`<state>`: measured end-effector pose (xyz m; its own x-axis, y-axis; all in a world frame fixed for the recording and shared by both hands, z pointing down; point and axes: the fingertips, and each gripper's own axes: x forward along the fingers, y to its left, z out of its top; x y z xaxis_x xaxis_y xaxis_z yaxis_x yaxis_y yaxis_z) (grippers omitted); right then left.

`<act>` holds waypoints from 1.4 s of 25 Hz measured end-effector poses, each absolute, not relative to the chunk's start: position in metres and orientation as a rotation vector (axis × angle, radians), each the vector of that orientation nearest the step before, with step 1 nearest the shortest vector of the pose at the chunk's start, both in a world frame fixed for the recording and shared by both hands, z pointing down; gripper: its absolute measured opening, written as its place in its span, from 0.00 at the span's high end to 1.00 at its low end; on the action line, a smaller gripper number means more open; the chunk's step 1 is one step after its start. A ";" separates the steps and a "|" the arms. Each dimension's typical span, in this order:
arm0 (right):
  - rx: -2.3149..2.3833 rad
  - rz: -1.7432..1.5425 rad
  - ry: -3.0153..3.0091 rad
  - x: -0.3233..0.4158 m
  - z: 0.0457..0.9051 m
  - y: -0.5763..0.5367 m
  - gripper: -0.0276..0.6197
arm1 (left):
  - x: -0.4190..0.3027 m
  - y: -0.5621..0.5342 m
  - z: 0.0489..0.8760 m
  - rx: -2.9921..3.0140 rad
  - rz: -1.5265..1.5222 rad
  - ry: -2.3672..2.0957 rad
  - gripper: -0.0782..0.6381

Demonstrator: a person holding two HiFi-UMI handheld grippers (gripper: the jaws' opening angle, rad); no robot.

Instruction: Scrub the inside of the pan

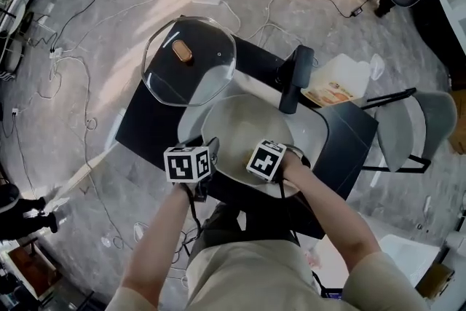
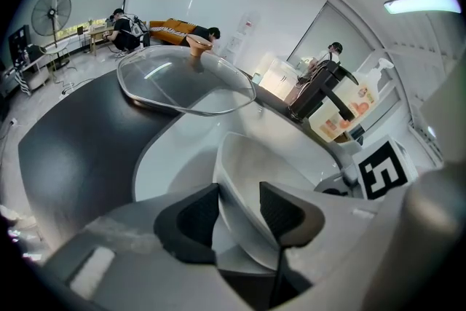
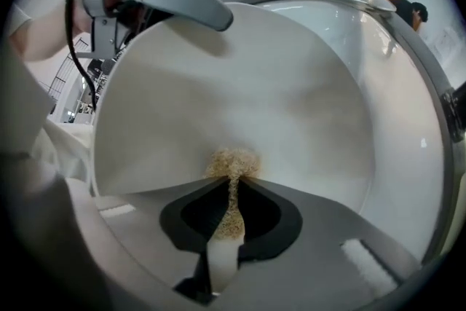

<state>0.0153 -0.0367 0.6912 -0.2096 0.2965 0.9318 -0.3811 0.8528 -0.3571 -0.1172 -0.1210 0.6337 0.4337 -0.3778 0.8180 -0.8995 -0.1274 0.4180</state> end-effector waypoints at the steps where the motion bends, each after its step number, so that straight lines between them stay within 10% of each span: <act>1: 0.057 0.637 -1.685 0.010 0.686 -0.034 0.89 | -0.117 -0.120 0.632 1.714 0.667 -1.117 0.63; 18: 0.401 0.997 -2.179 -0.035 0.562 -0.074 0.89 | -0.145 -0.093 0.547 1.860 0.702 -1.239 0.71; 35: 1.100 0.491 -2.559 0.013 0.332 -0.105 0.89 | -0.155 -0.110 0.343 2.269 0.470 -1.456 0.81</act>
